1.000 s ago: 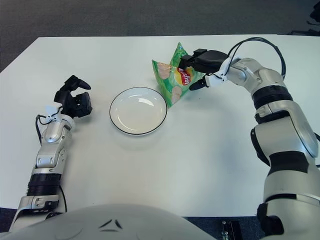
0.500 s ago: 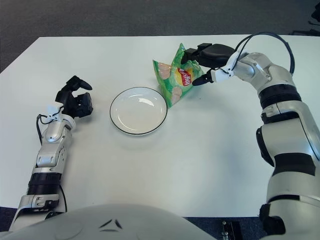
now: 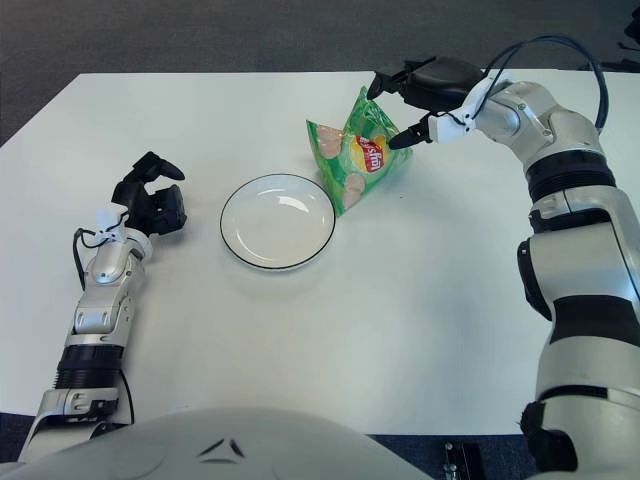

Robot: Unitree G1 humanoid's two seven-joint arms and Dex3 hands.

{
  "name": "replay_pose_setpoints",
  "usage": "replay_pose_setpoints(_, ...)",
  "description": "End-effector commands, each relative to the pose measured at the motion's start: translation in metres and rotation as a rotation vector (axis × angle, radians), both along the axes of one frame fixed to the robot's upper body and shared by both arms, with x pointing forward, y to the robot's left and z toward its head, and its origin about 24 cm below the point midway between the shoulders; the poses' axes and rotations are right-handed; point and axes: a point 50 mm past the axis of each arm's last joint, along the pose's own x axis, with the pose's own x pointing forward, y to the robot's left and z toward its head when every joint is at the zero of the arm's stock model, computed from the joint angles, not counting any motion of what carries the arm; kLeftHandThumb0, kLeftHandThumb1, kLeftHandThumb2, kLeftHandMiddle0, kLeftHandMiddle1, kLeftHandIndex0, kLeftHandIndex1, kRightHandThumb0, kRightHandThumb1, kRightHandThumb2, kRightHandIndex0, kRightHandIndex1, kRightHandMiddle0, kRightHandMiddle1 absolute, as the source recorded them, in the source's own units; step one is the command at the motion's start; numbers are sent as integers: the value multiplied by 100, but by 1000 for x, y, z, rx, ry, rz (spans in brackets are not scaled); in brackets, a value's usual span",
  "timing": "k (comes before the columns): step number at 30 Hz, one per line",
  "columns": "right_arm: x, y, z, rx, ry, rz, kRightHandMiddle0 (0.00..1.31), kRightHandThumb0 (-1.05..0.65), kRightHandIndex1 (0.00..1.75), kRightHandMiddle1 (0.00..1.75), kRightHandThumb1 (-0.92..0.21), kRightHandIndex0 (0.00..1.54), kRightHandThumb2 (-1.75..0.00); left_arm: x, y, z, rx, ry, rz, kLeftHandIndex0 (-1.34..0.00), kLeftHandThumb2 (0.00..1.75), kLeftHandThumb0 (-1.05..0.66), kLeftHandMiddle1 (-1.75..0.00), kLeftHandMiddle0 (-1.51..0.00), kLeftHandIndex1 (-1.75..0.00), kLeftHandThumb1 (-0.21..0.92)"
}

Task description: Put the snack into the plate.

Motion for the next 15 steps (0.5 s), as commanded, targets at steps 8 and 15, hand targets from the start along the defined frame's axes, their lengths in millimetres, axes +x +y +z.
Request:
replay_pose_setpoints(8, 15, 15, 10, 13, -25, -51, 0, -81, 48, 81, -79, 0, -50, -15, -5, -34, -62, 126, 40, -54, 121, -45, -175, -127, -175, 41)
replay_pose_setpoints(15, 21, 26, 5, 22, -15, -61, 0, -84, 40, 80, -77, 0, -50, -16, -5, -36, -64, 129, 34, -54, 120, -45, -175, -126, -175, 41)
